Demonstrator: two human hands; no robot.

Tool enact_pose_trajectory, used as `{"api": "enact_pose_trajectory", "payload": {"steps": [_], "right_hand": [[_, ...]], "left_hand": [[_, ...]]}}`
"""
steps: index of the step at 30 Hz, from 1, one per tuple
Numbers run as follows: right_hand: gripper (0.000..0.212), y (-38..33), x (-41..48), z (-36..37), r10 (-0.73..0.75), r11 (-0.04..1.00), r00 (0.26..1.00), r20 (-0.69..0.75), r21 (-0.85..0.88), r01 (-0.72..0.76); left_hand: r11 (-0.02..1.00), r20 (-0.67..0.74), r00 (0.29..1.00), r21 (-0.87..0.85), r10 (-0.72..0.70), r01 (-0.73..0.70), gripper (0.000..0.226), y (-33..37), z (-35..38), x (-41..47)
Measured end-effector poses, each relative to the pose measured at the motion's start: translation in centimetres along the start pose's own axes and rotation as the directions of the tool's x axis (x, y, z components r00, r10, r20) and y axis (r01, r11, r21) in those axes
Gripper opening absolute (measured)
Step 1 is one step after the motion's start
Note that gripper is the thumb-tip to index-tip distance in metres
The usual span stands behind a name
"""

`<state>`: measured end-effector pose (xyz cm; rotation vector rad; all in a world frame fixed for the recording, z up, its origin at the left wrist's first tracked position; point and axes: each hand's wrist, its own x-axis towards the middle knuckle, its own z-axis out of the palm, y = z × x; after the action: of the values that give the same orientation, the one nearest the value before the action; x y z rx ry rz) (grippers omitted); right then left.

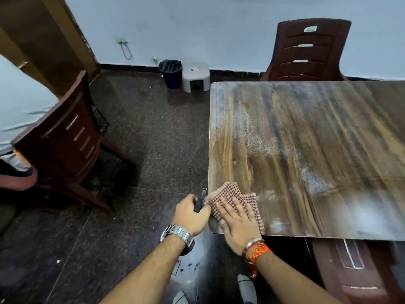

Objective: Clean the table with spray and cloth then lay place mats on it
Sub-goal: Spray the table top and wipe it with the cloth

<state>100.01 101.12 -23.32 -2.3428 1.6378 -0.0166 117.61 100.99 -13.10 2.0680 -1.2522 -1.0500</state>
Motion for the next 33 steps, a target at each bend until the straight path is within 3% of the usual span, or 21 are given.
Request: {"api": "enact_pose_trajectory", "payload": {"steps": [3, 6, 9, 10, 11, 14, 16, 25, 33], "right_hand": [[0.057, 1.8, -1.1, -0.6, 0.301, 0.953, 0.95, -0.078, 0.019, -0.301], [0.056, 3.8, -2.3, -1.1, 0.65, 0.759, 0.754, -0.095, 0.124, -0.639], [0.057, 2.0, -1.3, -1.5, 0.794, 0.603, 0.603, -0.071, 0.207, -0.77], [0.057, 0.7, -0.6, -1.6, 0.793, 0.606, 0.602, -0.09, 0.208, -0.768], [0.059, -0.7, 0.0, -1.7, 0.752, 0.658, 0.649, -0.118, 0.192, -0.728], [0.063, -4.8, 1.3, -0.9, 0.465, 0.885, 0.877, -0.12, 0.081, -0.458], [0.061, -6.3, 2.1, 0.0, 0.364, 0.931, 0.926, -0.102, 0.042, -0.362], [0.056, -4.8, 10.4, -1.9, 0.366, 0.93, 0.925, -0.096, 0.057, -0.362], [0.064, -2.7, 22.9, -3.8, 0.492, 0.867, 0.867, -0.08, 0.14, -0.479]], "left_hand": [[0.999, 0.057, 0.998, -0.023, 0.04, -0.039, 0.026, 0.4, -0.8, 1.3], [0.997, 0.109, 0.991, -0.015, 0.077, -0.076, 0.025, 0.7, -1.2, 2.3], [0.996, 0.147, 0.985, -0.005, 0.088, -0.089, 0.021, 1.2, -1.2, 3.4], [0.996, 0.163, 0.983, -0.016, 0.088, -0.087, 0.019, 1.5, -1.0, 4.0], [0.996, 0.18, 0.979, -0.032, 0.091, -0.086, 0.019, 1.8, -0.9, 4.6], [0.993, 0.219, 0.969, -0.045, 0.116, -0.109, 0.022, 3.0, -0.6, 7.0], [0.991, 0.216, 0.968, -0.052, 0.129, -0.121, 0.022, 4.0, -0.6, 9.1], [0.979, 0.147, 0.971, 0.043, 0.191, -0.199, 0.025, 8.7, -2.3, 18.5], [0.976, 0.229, 0.956, 0.071, 0.186, -0.207, 0.027, 11.7, -2.3, 26.9]]}}
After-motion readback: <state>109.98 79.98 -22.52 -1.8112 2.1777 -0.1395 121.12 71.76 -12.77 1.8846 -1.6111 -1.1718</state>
